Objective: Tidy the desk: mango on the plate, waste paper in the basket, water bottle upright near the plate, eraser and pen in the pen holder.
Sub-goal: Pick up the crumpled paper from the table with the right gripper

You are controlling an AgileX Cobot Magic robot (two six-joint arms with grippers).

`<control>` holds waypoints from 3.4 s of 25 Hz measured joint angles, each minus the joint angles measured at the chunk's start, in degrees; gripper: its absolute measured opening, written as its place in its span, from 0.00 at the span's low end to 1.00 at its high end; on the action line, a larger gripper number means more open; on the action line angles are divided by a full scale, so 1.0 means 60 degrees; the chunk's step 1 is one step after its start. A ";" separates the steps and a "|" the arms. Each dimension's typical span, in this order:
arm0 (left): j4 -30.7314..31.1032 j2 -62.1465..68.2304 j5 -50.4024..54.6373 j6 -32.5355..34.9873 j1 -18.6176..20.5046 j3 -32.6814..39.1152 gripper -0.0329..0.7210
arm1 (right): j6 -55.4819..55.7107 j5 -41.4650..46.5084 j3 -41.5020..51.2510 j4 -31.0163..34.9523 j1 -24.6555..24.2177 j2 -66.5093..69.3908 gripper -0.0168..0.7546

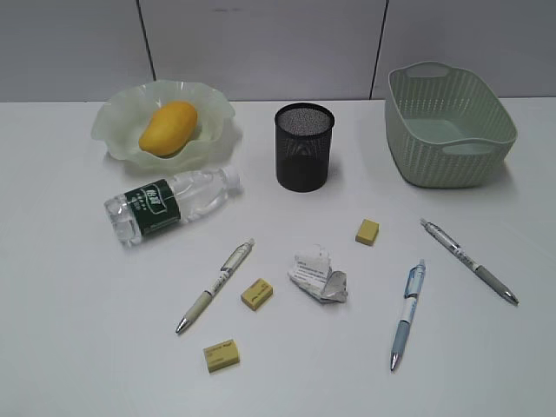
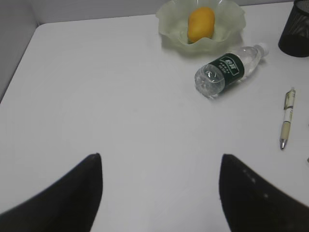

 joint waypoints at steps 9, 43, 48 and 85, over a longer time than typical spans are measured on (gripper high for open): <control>-0.0088 0.0000 -0.0061 0.0132 0.0000 0.0030 0.80 | 0.0000 0.0142 -0.0204 0.0880 0.0000 0.1415 0.53; -0.0126 0.0000 -0.0095 0.0132 0.1029 0.0038 0.77 | -0.1722 -0.0940 -0.6389 0.2323 0.4039 1.5157 0.83; -0.0126 0.0000 -0.0100 0.0132 0.1029 0.0038 0.75 | -0.1862 -0.1618 -0.7232 0.2349 0.4140 1.6940 0.80; -0.0126 0.0000 -0.0107 0.0132 0.1029 0.0038 0.66 | -0.2612 -0.3110 -0.7637 0.3153 0.5169 2.0201 0.04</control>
